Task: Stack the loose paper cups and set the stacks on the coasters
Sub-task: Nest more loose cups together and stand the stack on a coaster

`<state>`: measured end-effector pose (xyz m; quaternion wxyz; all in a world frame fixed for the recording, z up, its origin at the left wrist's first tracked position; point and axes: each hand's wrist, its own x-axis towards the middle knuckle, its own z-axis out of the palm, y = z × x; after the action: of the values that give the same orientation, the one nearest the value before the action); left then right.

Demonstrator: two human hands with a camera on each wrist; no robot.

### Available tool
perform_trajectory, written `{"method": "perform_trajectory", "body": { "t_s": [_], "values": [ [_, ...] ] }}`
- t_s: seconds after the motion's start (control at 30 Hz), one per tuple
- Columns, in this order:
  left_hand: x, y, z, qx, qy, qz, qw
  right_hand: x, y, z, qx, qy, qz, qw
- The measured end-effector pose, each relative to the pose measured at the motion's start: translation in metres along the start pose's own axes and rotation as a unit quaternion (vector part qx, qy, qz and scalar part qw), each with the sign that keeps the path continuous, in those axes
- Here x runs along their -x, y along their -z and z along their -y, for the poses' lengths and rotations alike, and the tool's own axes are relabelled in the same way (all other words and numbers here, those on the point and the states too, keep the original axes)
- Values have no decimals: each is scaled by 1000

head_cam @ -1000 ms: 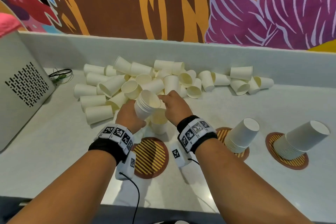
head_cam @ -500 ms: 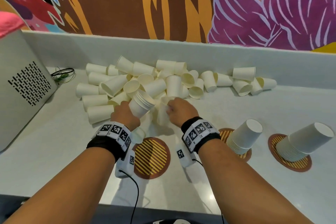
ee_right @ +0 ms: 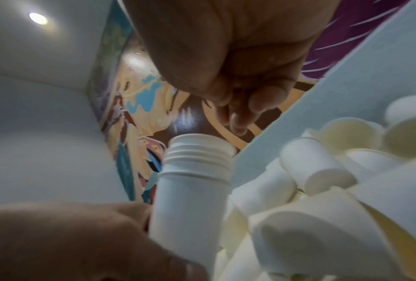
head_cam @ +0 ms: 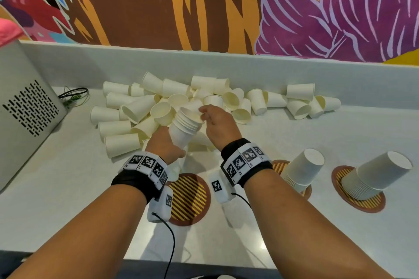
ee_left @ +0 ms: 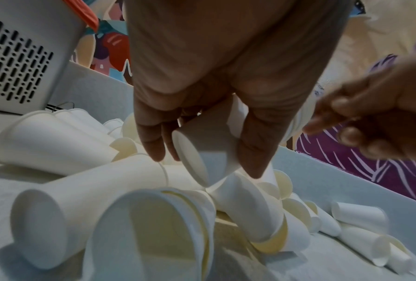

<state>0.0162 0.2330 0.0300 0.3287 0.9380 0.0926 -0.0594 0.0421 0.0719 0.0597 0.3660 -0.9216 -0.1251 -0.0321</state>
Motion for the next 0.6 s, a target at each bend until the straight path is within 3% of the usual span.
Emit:
{"method": "perform_trajectory", "body": {
  "t_s": [0.07,0.2,0.43,0.6],
  "values": [
    [-1,2,4,4,0,-4,1000,-7,-3,-20,24,-57,-36,997],
    [-2,1,7,27,-16,-12,999,-6,-17,-61,102,-173,34,979],
    [-14,-10,12,24,-29,8,999,8,-42,-81,247,-99,90,960],
    [-22,-17,14,31,-18,22,999,8,-44,-89,293,-135,89,942]
  ]
}}
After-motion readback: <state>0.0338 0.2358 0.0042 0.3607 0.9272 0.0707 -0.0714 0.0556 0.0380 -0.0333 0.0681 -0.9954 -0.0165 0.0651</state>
